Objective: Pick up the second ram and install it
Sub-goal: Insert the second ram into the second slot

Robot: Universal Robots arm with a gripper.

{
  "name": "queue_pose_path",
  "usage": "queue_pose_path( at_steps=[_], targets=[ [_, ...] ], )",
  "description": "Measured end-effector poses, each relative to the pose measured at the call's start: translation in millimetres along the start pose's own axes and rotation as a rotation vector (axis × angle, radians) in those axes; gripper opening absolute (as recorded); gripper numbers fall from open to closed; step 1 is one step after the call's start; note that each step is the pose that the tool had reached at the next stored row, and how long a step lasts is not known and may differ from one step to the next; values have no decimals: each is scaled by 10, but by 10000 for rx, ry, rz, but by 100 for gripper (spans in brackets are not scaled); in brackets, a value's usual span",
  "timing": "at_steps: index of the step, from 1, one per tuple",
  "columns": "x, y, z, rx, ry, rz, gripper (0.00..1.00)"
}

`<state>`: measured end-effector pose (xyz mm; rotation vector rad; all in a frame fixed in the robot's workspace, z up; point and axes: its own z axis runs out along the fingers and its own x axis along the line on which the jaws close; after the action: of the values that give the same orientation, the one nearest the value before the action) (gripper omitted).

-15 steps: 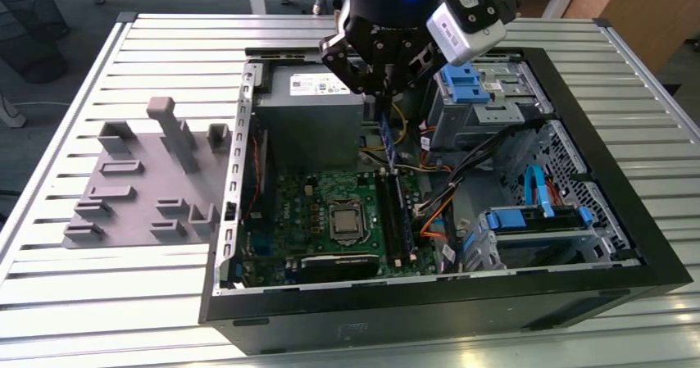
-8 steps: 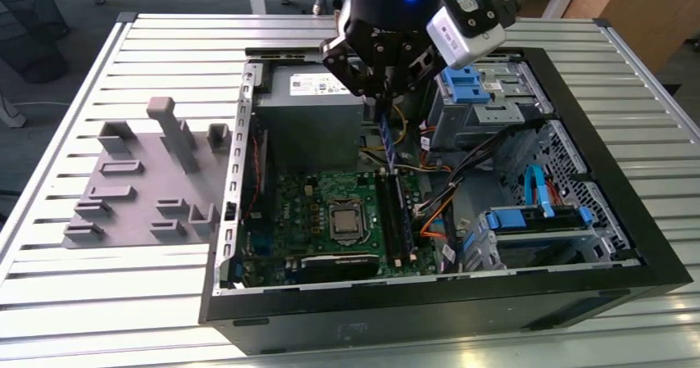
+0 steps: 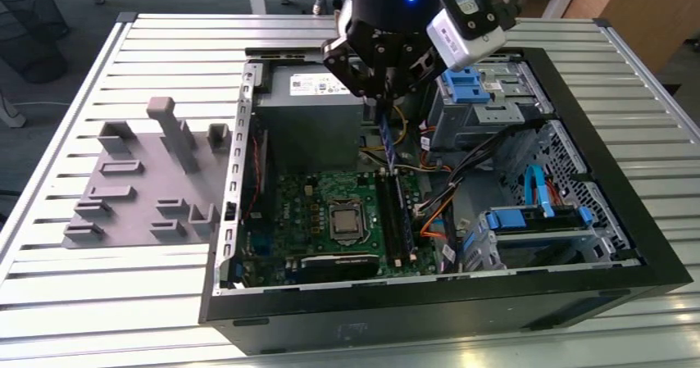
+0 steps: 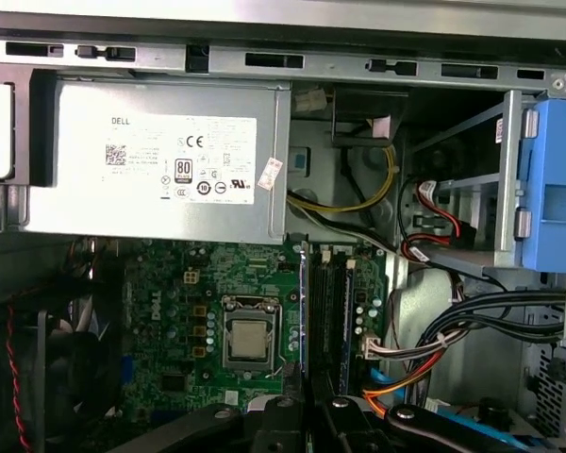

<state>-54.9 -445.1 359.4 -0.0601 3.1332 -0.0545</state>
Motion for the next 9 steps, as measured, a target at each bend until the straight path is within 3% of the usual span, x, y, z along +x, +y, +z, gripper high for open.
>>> queue_pose_path(
  at_steps=[9],
  targets=[
    [-7,-4,12,0,1,43,14]
  ],
)
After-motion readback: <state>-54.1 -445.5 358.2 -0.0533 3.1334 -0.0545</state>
